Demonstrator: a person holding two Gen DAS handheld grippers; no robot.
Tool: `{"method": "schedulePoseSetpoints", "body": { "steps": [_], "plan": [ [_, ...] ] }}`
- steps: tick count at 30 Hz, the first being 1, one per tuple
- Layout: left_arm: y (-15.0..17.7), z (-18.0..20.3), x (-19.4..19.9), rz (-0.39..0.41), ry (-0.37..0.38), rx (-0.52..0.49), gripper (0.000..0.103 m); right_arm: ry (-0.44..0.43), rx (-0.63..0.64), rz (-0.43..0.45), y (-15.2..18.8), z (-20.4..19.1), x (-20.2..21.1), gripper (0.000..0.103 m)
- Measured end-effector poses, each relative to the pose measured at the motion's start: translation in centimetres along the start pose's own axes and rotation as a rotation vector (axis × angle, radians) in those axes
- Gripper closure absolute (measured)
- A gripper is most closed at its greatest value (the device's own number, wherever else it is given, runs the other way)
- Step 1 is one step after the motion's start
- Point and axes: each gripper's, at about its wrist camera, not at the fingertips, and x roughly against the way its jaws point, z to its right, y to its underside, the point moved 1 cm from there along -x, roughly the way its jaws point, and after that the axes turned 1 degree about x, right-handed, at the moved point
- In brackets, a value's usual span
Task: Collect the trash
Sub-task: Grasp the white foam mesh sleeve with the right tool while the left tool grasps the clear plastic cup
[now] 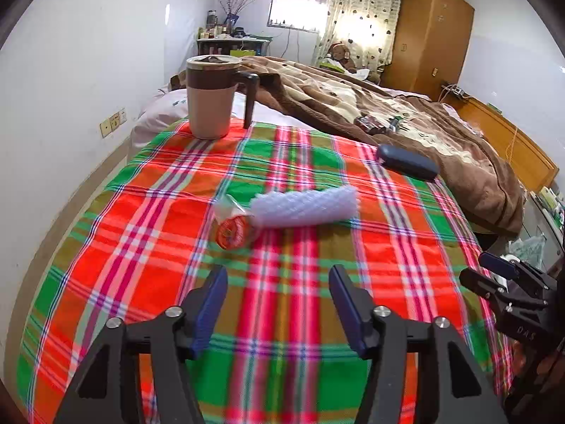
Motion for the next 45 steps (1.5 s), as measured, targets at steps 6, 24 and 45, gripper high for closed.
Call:
{"method": "schedulePoseSetpoints", "body": {
  "steps": [6,24,45],
  "plan": [
    [-1.7,-1.4,-2.8,-0.013,-0.029,-0.001,0.040,-0.014,0.028,-0.011,-1.8,-1.4,-2.0,0.038],
    [-3.3,-6.5,-7.4,-0.075,-0.058,0.035,0.040,-0.089,0.194,0.004,-5.7,-7.6,-5.5,0.038],
    [-3.6,-9.2,-7.4,-0.087,-0.002,0.044,0.041,-0.131,0.327,-0.115,-6.3,-9.8,-9.7,0.046]
  ]
}}
